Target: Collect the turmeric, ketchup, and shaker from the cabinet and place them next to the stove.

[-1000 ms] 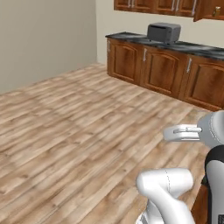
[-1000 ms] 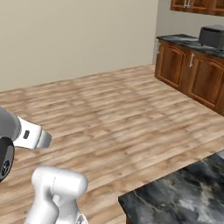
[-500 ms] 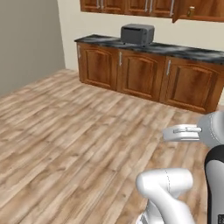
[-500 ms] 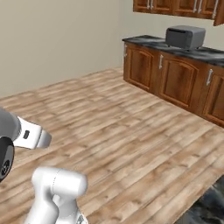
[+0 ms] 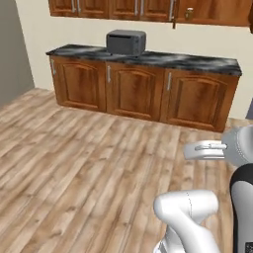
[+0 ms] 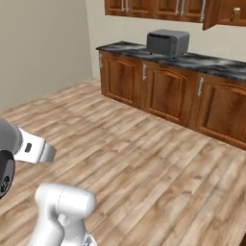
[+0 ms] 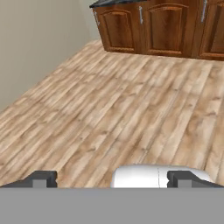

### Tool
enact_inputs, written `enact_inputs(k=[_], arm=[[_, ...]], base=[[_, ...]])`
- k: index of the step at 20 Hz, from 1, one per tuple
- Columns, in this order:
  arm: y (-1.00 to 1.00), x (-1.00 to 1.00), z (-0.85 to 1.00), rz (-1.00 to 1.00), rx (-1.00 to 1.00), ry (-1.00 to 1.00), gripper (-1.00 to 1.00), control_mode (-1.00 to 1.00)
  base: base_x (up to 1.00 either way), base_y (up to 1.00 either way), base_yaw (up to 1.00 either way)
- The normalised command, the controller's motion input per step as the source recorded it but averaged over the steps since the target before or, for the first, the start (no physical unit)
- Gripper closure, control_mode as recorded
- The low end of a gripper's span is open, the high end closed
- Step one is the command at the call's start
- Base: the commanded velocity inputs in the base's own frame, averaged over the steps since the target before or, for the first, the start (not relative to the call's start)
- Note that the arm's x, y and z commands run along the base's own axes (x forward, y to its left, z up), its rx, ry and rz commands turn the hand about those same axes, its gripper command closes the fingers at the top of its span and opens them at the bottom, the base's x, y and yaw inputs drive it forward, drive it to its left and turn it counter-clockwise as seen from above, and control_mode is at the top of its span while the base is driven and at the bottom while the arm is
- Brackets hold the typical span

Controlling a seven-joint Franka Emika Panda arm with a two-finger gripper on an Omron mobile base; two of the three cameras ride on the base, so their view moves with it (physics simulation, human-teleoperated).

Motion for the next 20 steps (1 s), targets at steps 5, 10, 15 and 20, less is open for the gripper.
enact_inputs(k=[5, 10, 15, 20], arm=[[0.0, 0.0, 0.0, 0.0, 0.0, 0.0, -1.0, 1.0], [0.0, 0.0, 0.0, 0.0, 0.0, 0.0, -1.0, 1.0], [0.0, 0.0, 0.0, 0.0, 0.0, 0.0, -1.0, 1.0], [0.0, 0.0, 0.0, 0.0, 0.0, 0.0, -1.0, 1.0]], base=[[1.0, 0.07, -0.38], [1.0, 0.0, -0.37], [1.0, 0.01, -0.37], [1.0, 0.03, -0.36]])
